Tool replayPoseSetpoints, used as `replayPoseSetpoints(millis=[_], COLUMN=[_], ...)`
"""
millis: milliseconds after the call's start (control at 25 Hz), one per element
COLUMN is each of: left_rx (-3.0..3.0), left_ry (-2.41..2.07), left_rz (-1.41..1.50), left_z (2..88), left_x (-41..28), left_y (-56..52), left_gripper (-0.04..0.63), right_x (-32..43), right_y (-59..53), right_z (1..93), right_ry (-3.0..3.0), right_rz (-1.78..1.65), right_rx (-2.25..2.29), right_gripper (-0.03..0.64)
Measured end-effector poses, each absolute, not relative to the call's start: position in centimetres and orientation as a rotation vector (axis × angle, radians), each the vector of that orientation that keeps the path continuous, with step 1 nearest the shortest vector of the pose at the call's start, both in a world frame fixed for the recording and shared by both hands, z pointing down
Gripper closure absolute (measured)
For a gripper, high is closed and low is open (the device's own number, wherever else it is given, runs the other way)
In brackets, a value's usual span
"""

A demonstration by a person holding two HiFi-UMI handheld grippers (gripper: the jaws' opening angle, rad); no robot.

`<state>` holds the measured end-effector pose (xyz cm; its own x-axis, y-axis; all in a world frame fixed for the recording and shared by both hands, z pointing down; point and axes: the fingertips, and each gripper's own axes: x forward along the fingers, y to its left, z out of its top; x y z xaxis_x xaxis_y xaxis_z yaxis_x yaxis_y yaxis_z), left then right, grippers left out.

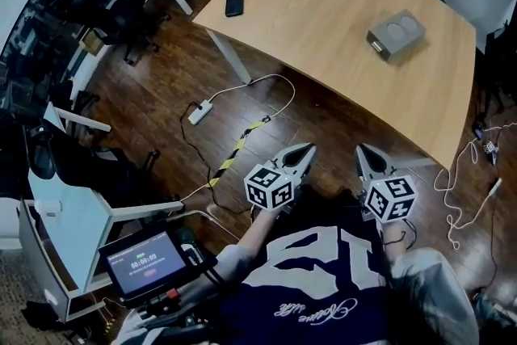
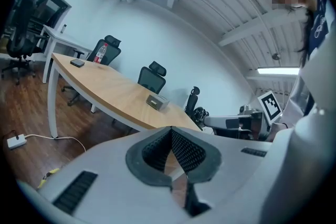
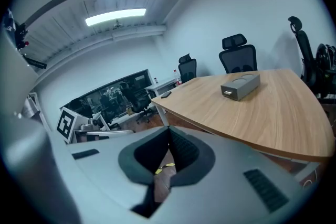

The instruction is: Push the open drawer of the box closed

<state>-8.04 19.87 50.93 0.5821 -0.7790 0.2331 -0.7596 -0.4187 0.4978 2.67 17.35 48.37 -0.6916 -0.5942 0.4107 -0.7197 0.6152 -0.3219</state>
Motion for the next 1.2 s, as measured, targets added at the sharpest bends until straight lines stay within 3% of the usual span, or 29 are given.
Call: replayPoseSetpoints(millis=[440,720,1200], left_rx=[2.242,2.266,2.284], left_ry=[-1.241,-1.176,-1.228], left_rz=[-0.074,0.011,0.069], left_z=[49.0,50.5,50.6], left_x=[-7.8,2.5,8.5], left_y=[19.9,23.7,28.4], left_gripper=[0.594,0.594,0.594], right_x=[-0.5,8.9,14.2], right_y=[16.8,20.7,25.1], right_z=[46.1,47.1,47.0], right_ry=[-2.648,-2.653,-2.709], right_rz=[0.685,0.689,0.565], right_rx=[0.992,1.03,0.973], right_gripper=[0.627,0.627,0.627])
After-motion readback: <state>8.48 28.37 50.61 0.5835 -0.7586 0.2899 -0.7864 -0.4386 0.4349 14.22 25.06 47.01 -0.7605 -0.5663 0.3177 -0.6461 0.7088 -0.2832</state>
